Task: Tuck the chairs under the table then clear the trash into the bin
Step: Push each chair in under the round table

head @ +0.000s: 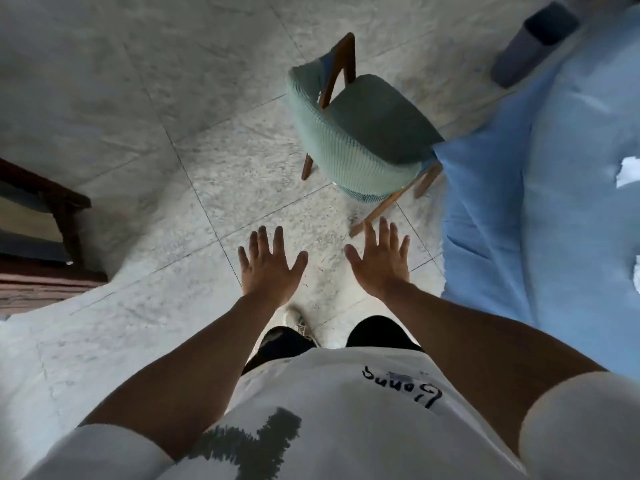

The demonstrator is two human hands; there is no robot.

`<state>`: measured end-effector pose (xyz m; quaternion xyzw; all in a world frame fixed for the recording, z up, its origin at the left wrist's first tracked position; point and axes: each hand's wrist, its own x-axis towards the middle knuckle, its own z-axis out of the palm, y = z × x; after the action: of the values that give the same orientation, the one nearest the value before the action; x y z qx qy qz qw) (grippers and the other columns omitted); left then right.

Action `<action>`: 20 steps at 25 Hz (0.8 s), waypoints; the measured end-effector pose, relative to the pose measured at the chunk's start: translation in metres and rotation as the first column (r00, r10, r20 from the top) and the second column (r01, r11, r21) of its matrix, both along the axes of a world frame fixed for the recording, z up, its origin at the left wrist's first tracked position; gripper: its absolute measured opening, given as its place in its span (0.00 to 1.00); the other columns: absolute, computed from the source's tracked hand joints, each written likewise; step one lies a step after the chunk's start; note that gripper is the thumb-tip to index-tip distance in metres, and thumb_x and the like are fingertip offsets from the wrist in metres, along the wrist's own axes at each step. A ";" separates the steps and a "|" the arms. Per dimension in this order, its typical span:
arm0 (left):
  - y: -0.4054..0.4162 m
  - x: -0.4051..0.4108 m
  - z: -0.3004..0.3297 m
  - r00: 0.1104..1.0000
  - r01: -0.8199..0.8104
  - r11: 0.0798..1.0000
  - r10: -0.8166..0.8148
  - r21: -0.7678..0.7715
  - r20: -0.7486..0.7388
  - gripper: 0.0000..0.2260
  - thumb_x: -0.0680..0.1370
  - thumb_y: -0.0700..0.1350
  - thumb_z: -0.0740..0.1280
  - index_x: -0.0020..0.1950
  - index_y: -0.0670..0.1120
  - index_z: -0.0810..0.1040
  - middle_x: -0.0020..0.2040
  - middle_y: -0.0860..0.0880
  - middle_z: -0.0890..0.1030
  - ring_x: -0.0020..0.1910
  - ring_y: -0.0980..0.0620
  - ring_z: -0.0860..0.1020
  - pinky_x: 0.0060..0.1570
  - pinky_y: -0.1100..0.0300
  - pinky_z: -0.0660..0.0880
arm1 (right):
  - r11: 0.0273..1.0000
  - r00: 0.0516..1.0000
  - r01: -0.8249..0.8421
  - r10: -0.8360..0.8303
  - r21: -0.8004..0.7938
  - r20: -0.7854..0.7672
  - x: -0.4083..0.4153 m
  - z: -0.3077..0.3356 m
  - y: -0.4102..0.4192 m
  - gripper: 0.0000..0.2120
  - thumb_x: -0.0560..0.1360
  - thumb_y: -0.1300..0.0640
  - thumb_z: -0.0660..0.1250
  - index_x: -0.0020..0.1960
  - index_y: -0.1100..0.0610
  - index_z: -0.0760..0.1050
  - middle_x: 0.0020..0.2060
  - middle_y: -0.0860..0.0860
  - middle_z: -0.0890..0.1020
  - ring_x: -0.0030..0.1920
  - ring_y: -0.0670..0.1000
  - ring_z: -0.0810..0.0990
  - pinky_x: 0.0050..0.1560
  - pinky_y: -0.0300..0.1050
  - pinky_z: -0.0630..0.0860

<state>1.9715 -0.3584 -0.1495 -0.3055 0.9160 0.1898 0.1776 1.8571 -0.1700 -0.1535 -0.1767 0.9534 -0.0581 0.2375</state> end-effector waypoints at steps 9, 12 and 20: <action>-0.117 -0.163 -0.001 0.961 0.257 0.965 -0.261 -0.060 -0.086 0.34 0.82 0.64 0.51 0.83 0.49 0.48 0.84 0.43 0.46 0.83 0.43 0.44 0.80 0.41 0.44 | 0.976 0.985 0.145 -0.158 -0.161 -0.070 -0.113 -0.007 -0.120 0.33 0.83 0.40 0.51 0.82 0.56 0.53 0.82 0.60 0.52 0.82 0.61 0.49 0.81 0.63 0.43; -0.142 -0.221 -0.002 0.910 0.368 0.919 -0.387 -0.142 -0.147 0.32 0.83 0.61 0.54 0.83 0.47 0.53 0.83 0.41 0.50 0.82 0.41 0.47 0.80 0.39 0.46 | 0.945 0.964 0.227 -0.252 -0.237 -0.084 -0.157 -0.019 -0.155 0.33 0.82 0.38 0.46 0.78 0.58 0.61 0.78 0.61 0.64 0.80 0.62 0.58 0.80 0.64 0.49; -0.186 -0.352 -0.020 0.649 0.737 0.637 -0.760 -0.227 -0.026 0.32 0.82 0.61 0.46 0.73 0.42 0.72 0.76 0.40 0.70 0.80 0.40 0.61 0.78 0.38 0.52 | 0.919 0.931 0.365 -0.354 -0.153 0.091 -0.245 -0.029 -0.176 0.28 0.82 0.40 0.45 0.55 0.56 0.77 0.49 0.57 0.81 0.54 0.62 0.79 0.50 0.53 0.74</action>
<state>1.6192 -0.5446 -0.1695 0.0978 0.9828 0.0258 0.1544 1.6125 -0.3457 -0.1823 -0.0161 0.9536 -0.1858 0.2362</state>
